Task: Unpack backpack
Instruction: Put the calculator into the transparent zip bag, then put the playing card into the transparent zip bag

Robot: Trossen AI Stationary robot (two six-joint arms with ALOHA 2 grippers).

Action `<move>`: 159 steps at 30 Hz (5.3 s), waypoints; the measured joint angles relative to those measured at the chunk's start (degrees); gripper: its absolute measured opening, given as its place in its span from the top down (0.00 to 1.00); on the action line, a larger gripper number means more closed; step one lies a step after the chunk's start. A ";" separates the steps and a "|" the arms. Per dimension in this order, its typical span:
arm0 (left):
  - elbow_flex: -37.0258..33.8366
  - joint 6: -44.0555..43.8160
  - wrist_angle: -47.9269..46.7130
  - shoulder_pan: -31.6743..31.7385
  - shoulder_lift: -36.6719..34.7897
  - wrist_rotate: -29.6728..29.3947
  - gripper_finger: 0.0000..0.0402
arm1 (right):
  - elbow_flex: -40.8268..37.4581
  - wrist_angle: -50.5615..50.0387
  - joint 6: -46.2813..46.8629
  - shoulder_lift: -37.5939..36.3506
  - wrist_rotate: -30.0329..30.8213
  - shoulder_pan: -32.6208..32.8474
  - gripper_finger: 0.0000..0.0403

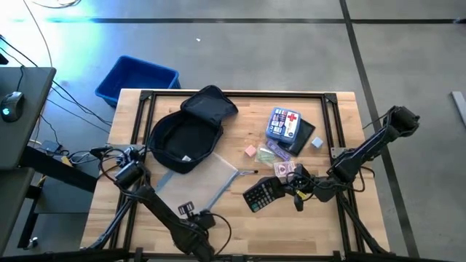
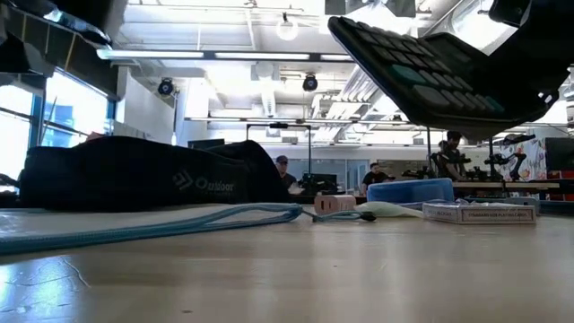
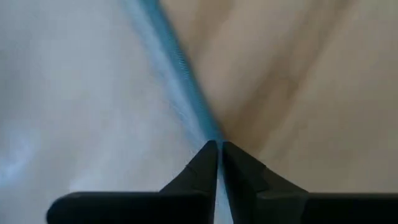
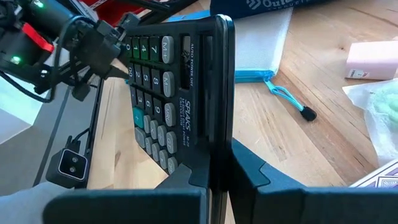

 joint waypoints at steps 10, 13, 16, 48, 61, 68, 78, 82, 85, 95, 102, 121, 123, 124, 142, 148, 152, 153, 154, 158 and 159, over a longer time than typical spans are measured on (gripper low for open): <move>0.32 4.70 1.25 -0.67 -0.01 2.22 0.62 | 0.00 0.00 0.00 0.00 -0.60 0.00 0.97; 0.32 9.94 1.18 -1.03 0.09 1.65 0.56 | -0.02 -0.11 -0.04 0.00 -0.68 0.00 0.97; 0.32 10.82 0.27 -1.55 0.35 -0.29 0.55 | -0.02 -0.26 -0.42 0.00 -0.72 -0.02 0.97; -7.48 -11.52 -22.80 -3.76 0.58 -5.85 0.98 | -0.04 -0.72 -0.31 0.02 -1.08 -0.02 0.97; -1.00 -25.03 -22.63 -5.36 1.95 -32.25 1.00 | -0.06 4.14 4.72 6.84 -11.77 -3.54 0.97; 3.40 -20.75 -22.31 -4.05 4.78 -39.67 1.00 | -0.08 20.99 4.97 20.28 -23.17 -11.56 0.97; 8.56 -3.75 -12.67 -2.59 5.11 -50.50 1.00 | 11.73 24.46 2.61 35.49 -37.22 -17.53 0.97; 8.45 7.89 -5.62 -2.61 5.20 -50.46 1.00 | 16.49 15.23 2.27 36.09 -37.70 -19.02 0.97; 8.48 14.73 -0.17 -2.93 5.20 -51.20 1.00 | 17.03 11.83 4.04 35.91 -36.11 -19.40 0.97; 8.48 21.81 4.24 -3.12 5.20 -51.90 1.00 | 16.57 7.71 -0.31 35.00 -33.47 -19.24 0.76; 8.48 21.53 4.24 -3.43 5.20 -51.29 1.00 | 16.55 2.49 -7.81 27.57 -27.88 -15.59 0.54; 8.49 22.13 4.96 -3.55 5.17 -51.56 1.00 | 27.23 2.55 -29.76 39.27 -37.60 -1.30 0.70; 8.79 22.79 5.10 -3.55 5.17 -51.58 1.00 | 32.06 -1.77 -30.08 43.21 -37.27 -2.47 0.77; 8.81 23.24 5.73 -3.55 5.15 -51.64 1.00 | 34.50 -5.13 -30.21 45.07 -35.88 -3.28 0.80; 8.83 42.93 17.48 -5.57 5.13 -51.39 1.00 | 48.63 -24.84 -31.52 49.88 -5.82 -1.43 0.97; 8.83 43.06 17.40 -5.87 5.11 -51.24 1.00 | 48.57 -28.65 -34.96 47.89 -4.96 2.56 0.97; 8.85 43.21 17.58 -6.11 5.11 -50.75 1.00 | 48.59 -26.43 -36.06 48.97 -3.57 3.15 0.97; 8.85 43.51 17.75 -6.11 5.11 -50.64 1.00 | 48.58 -25.83 -35.98 49.70 -2.45 2.67 0.97; 8.85 43.88 18.13 -6.11 5.11 -50.41 1.00 | 48.54 -24.92 -36.01 50.34 -1.89 1.90 0.97; 8.85 47.21 22.07 -6.11 4.96 -50.32 1.00 | 48.57 -20.94 -37.03 52.46 -3.06 -2.18 0.97; 8.85 48.44 23.40 -6.11 4.90 -50.54 1.00 | 48.57 -20.71 -36.97 53.23 -3.00 -3.35 0.97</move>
